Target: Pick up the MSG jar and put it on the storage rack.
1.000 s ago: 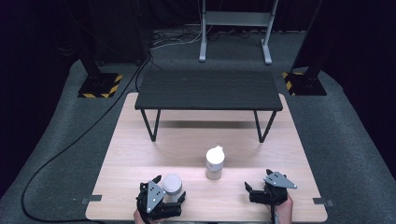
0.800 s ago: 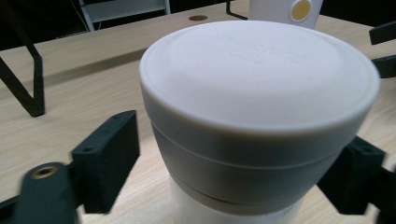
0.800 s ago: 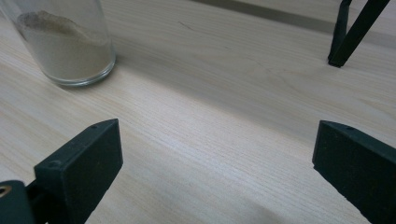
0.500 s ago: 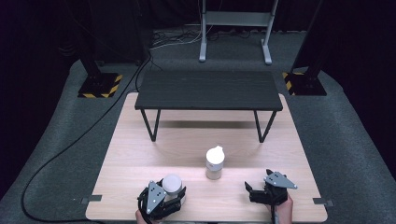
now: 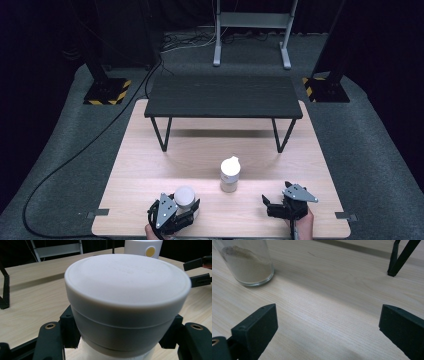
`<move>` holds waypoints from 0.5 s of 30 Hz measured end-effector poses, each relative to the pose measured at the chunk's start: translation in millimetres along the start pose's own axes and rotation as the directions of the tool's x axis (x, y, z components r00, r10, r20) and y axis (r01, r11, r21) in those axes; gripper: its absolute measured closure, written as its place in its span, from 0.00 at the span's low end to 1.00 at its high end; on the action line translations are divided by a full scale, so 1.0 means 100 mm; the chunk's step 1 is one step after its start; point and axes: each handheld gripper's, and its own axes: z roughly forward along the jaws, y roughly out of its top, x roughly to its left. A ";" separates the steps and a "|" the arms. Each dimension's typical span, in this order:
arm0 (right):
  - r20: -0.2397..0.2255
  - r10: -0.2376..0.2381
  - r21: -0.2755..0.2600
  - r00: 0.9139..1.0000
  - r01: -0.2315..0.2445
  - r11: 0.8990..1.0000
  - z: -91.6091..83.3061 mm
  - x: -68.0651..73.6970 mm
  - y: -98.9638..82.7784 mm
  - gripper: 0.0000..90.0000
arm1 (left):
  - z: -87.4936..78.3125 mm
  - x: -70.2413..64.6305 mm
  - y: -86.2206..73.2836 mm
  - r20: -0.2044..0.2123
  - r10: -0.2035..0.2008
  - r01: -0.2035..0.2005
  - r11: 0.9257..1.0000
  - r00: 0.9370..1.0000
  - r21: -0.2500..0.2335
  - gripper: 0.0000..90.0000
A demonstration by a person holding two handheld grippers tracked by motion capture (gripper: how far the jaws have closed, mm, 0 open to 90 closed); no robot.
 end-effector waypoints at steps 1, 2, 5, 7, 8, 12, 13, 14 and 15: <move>0.000 0.002 0.000 1.000 -0.002 1.000 0.00 0.00 0.00 0.01 | 0.00 0.00 -0.01 0.001 0.000 0.000 1.000 1.000 -0.003 0.39; -0.001 0.002 -0.002 1.000 -0.002 1.000 0.00 0.00 0.00 0.01 | 0.00 0.00 -0.01 0.001 -0.001 0.001 1.000 1.000 -0.005 0.39; 0.000 0.001 -0.004 1.000 -0.001 1.000 0.00 0.00 -0.01 0.02 | 0.01 0.00 -0.01 0.003 0.001 -0.001 1.000 1.000 -0.005 0.39; 0.000 0.000 -0.004 1.000 0.000 1.000 0.00 0.00 -0.01 0.02 | 0.01 0.01 0.00 0.004 0.002 -0.002 1.000 1.000 -0.002 0.39; 0.001 0.001 -0.004 1.000 -0.001 1.000 0.00 0.00 -0.01 0.02 | 0.01 0.01 0.00 0.005 0.001 -0.001 1.000 1.000 -0.002 0.39; 0.002 0.000 -0.007 1.000 0.000 1.000 -0.01 0.00 -0.01 0.02 | 0.01 0.02 0.01 0.005 0.002 -0.002 1.000 1.000 0.002 0.39; 0.002 0.000 -0.006 1.000 0.000 1.000 -0.01 0.01 -0.01 0.02 | 0.01 0.02 0.02 0.005 0.004 -0.004 1.000 1.000 0.002 0.39; 0.002 0.000 -0.006 1.000 0.000 1.000 -0.01 0.01 -0.01 0.02 | 0.00 0.02 0.02 0.006 0.005 -0.005 1.000 1.000 0.004 0.39; 0.002 -0.001 -0.006 1.000 0.001 1.000 0.00 0.01 -0.01 0.02 | 0.00 0.02 0.02 0.006 0.006 -0.006 1.000 1.000 0.005 0.39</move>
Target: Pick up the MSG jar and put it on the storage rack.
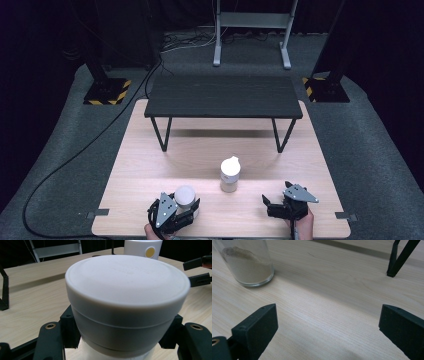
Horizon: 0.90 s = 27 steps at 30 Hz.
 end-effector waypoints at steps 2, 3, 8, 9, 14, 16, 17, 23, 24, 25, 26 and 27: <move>0.000 -0.001 -0.001 1.000 0.001 1.000 0.00 0.00 0.00 0.02 | -0.01 0.01 0.00 0.000 -0.003 0.003 1.000 1.000 -0.001 0.39; 0.000 -0.001 -0.001 1.000 0.001 1.000 0.00 0.00 0.00 0.02 | -0.01 0.01 0.00 0.001 -0.004 0.004 1.000 1.000 -0.001 0.39; -0.002 0.001 -0.001 1.000 -0.001 1.000 0.00 -0.01 0.00 0.02 | -0.04 0.05 0.03 0.001 -0.012 0.012 1.000 1.000 -0.012 0.39; -0.001 0.000 -0.001 1.000 0.000 1.000 0.00 0.00 0.00 0.02 | -0.05 0.05 0.03 0.001 -0.013 0.013 1.000 1.000 -0.013 0.39; 0.000 -0.001 -0.001 1.000 0.001 1.000 0.00 0.00 0.00 0.02 | -0.09 0.10 0.06 0.004 -0.020 0.020 0.999 1.000 -0.027 0.39; 0.000 0.000 -0.002 1.000 0.000 1.000 0.00 0.00 0.00 0.02 | -0.10 0.13 0.07 0.010 -0.032 0.032 0.999 0.999 -0.034 0.39; -0.001 0.001 -0.003 1.000 -0.001 1.000 0.00 0.00 -0.01 0.02 | -0.11 0.15 0.08 0.013 -0.037 0.037 0.999 0.999 -0.037 0.39; -0.002 0.000 -0.003 1.000 0.000 1.000 0.00 0.00 -0.01 0.02 | -0.13 0.20 0.14 0.012 -0.034 0.034 0.998 0.999 -0.050 0.39; -0.002 0.000 -0.003 1.000 0.000 1.000 0.00 0.00 0.00 0.02 | -0.13 0.21 0.15 0.013 -0.034 0.034 0.998 0.999 -0.053 0.39; -0.002 -0.001 -0.002 1.000 0.001 1.000 0.00 0.00 0.00 0.02 | -0.14 0.22 0.16 0.012 -0.033 0.034 0.998 0.999 -0.056 0.39; -0.002 -0.001 -0.003 1.000 0.001 1.000 0.00 0.00 0.00 0.02 | -0.14 0.22 0.17 0.012 -0.030 0.031 0.998 0.999 -0.057 0.39; -0.002 -0.001 -0.003 1.000 0.001 1.000 0.00 0.00 0.00 0.02 | -0.14 0.23 0.19 0.011 -0.027 0.028 0.998 1.000 -0.058 0.39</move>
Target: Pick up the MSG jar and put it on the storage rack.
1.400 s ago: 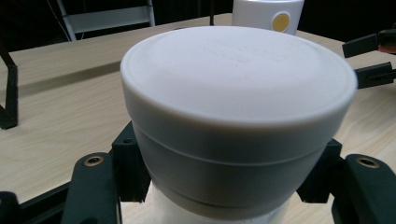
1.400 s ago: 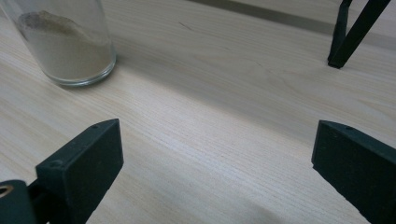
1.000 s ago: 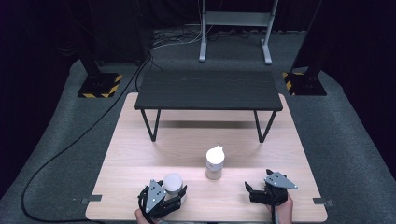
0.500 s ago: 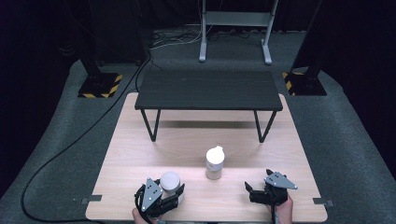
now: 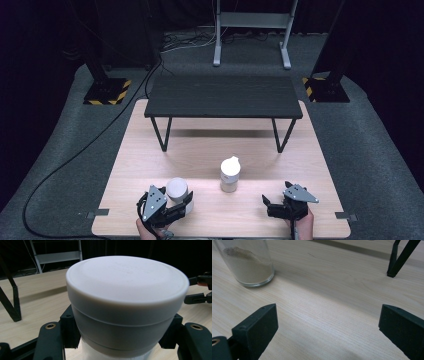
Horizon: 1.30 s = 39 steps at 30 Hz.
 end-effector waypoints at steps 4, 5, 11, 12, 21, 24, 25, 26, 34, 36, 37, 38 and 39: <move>-0.001 0.000 0.001 1.000 0.000 1.000 0.00 0.00 0.00 0.02 | -0.01 0.01 0.05 -0.006 0.013 -0.013 1.000 1.000 -0.010 0.39; -0.001 0.000 0.001 1.000 0.000 1.000 0.00 0.00 0.00 0.02 | -0.01 0.02 0.06 -0.008 0.016 -0.016 1.000 1.000 -0.011 0.39; -0.002 0.004 0.000 1.000 -0.004 1.000 0.00 -0.01 0.00 0.02 | 0.00 0.05 0.14 -0.012 0.026 -0.026 0.999 1.000 -0.019 0.39; -0.001 0.003 0.002 1.000 -0.003 1.000 0.00 0.00 0.00 0.02 | 0.01 0.06 0.15 -0.011 0.027 -0.027 0.999 1.000 -0.021 0.39; -0.005 0.006 0.004 1.000 -0.006 1.000 0.00 -0.01 0.01 0.02 | 0.04 0.10 0.28 -0.014 0.029 -0.029 0.999 0.999 -0.030 0.39; -0.005 0.003 0.005 1.000 -0.003 1.000 0.00 -0.01 0.01 0.02 | 0.06 0.12 0.34 -0.011 0.036 -0.036 0.999 0.999 -0.030 0.39; -0.006 0.002 0.006 1.000 -0.002 1.000 0.01 -0.01 0.01 0.02 | 0.07 0.12 0.35 -0.010 0.037 -0.037 0.999 0.999 -0.031 0.39; -0.006 0.002 0.006 1.000 -0.002 1.000 0.01 -0.01 0.01 0.02 | 0.07 0.13 0.36 -0.009 0.038 -0.039 0.999 0.999 -0.033 0.39; -0.006 0.000 0.008 1.000 0.000 1.000 0.01 -0.01 0.01 0.02 | 0.15 0.21 0.46 0.001 0.044 -0.044 0.999 0.999 -0.032 0.39; -0.005 0.001 0.007 1.000 -0.001 1.000 0.01 -0.01 0.01 0.02 | 0.17 0.23 0.48 0.002 0.045 -0.045 0.998 0.999 -0.034 0.39; -0.004 0.001 0.006 1.000 -0.001 1.000 0.01 -0.01 0.01 0.02 | 0.17 0.23 0.49 0.002 0.046 -0.046 0.998 0.999 -0.034 0.39; -0.003 0.001 0.007 1.000 -0.001 1.000 0.01 -0.01 0.01 0.02 | 0.18 0.24 0.50 0.002 0.045 -0.045 0.998 0.999 -0.036 0.39; -0.003 0.000 0.007 1.000 0.000 1.000 0.01 0.00 0.01 0.02 | 0.19 0.25 0.51 0.002 0.044 -0.044 0.998 0.999 -0.037 0.39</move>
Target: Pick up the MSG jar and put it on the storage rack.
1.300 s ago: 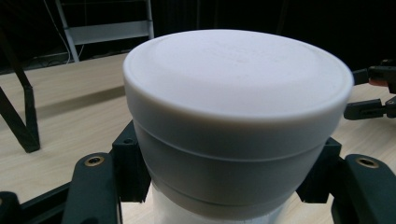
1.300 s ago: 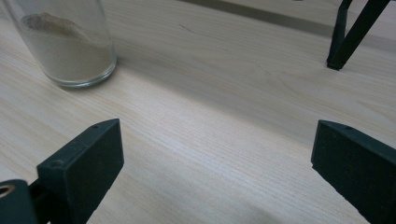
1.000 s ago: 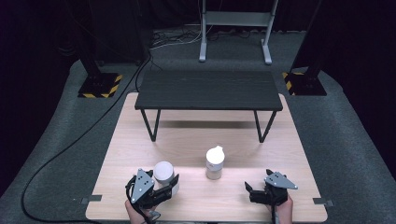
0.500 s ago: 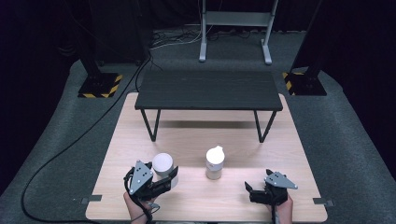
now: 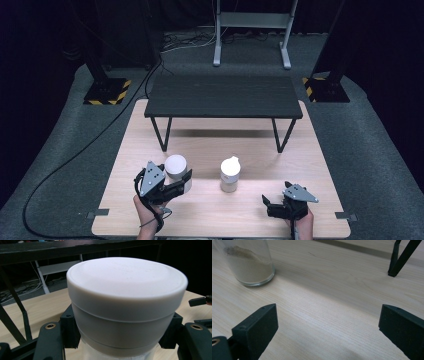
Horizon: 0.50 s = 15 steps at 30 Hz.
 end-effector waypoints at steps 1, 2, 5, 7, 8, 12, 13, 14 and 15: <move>0.000 -0.001 0.000 1.000 0.001 1.000 0.00 0.00 0.00 0.02 | 0.01 0.01 0.01 -0.001 -0.002 0.002 1.000 1.000 -0.004 0.39; 0.000 -0.001 0.001 1.000 0.001 1.000 0.00 0.00 0.00 0.02 | 0.01 0.01 0.01 -0.001 -0.003 0.003 1.000 1.000 -0.008 0.39; 0.000 -0.003 0.002 1.000 0.003 1.000 0.00 0.00 0.00 0.02 | 0.04 0.03 0.03 0.003 -0.007 0.007 1.000 1.000 -0.014 0.39; 0.000 -0.002 0.003 1.000 0.002 1.000 0.00 0.00 0.00 0.02 | 0.05 0.03 0.05 0.004 -0.005 0.005 1.000 1.000 -0.012 0.39; -0.001 -0.002 0.002 1.000 0.002 1.000 0.00 0.00 0.00 0.02 | 0.06 0.04 0.06 0.005 -0.002 0.003 1.000 1.000 -0.014 0.39; -0.001 0.000 0.000 1.000 0.000 1.000 0.00 0.00 0.00 0.02 | 0.09 0.04 0.09 0.006 0.003 -0.003 1.000 1.000 -0.016 0.39; -0.001 -0.001 0.000 1.000 0.001 1.000 0.00 0.00 0.00 0.02 | 0.09 0.04 0.10 0.006 0.006 -0.005 1.000 1.000 -0.016 0.39; -0.001 -0.001 0.000 1.000 0.001 1.000 0.00 0.00 0.00 0.02 | 0.10 0.04 0.10 0.006 0.006 -0.006 1.000 1.000 -0.017 0.39; -0.001 -0.001 0.000 1.000 0.001 1.000 0.00 0.00 0.00 0.02 | 0.10 0.04 0.11 0.006 0.006 -0.006 1.000 1.000 -0.017 0.39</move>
